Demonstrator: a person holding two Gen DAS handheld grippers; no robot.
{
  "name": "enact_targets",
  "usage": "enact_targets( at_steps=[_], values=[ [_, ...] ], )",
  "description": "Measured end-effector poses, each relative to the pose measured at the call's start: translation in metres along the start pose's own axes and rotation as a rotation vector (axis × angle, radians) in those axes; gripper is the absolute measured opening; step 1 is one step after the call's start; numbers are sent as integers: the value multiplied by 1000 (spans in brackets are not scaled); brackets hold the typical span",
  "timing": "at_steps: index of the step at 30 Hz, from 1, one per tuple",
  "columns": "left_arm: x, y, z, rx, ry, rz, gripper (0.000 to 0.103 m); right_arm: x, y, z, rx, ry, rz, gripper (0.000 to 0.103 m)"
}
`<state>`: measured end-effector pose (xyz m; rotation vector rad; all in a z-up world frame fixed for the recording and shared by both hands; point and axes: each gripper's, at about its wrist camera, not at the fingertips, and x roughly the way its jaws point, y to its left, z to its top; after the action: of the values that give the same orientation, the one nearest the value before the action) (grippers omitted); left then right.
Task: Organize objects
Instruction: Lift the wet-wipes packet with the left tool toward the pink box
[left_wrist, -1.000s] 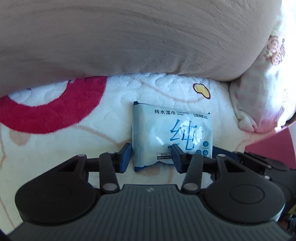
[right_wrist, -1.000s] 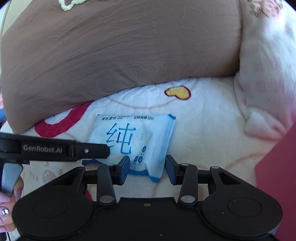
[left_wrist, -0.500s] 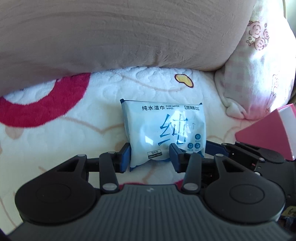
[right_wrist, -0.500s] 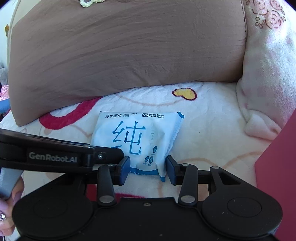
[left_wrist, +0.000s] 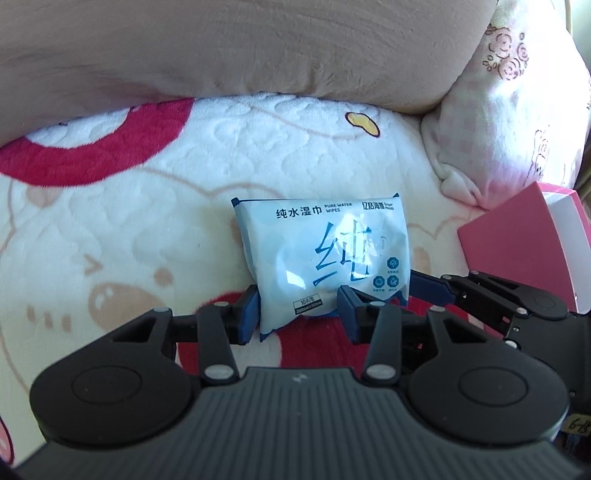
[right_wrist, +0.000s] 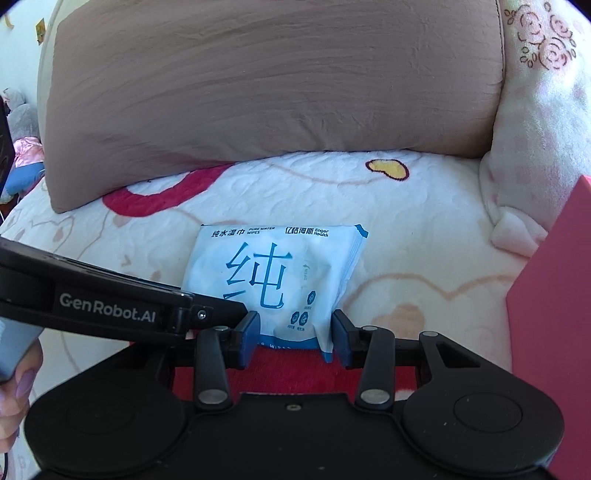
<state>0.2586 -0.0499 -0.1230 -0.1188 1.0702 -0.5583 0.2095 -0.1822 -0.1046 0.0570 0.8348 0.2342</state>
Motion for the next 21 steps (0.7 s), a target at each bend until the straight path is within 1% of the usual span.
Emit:
enact_targets(
  at_steps=[14,21],
  values=[
    [-15,-16,-21,2,34,0,43,-24,6,-16,-9,20,-13,47],
    [-35,-21,-32,1,40,-1,43,-44,13,-23,14,34,3,47]
  ],
)
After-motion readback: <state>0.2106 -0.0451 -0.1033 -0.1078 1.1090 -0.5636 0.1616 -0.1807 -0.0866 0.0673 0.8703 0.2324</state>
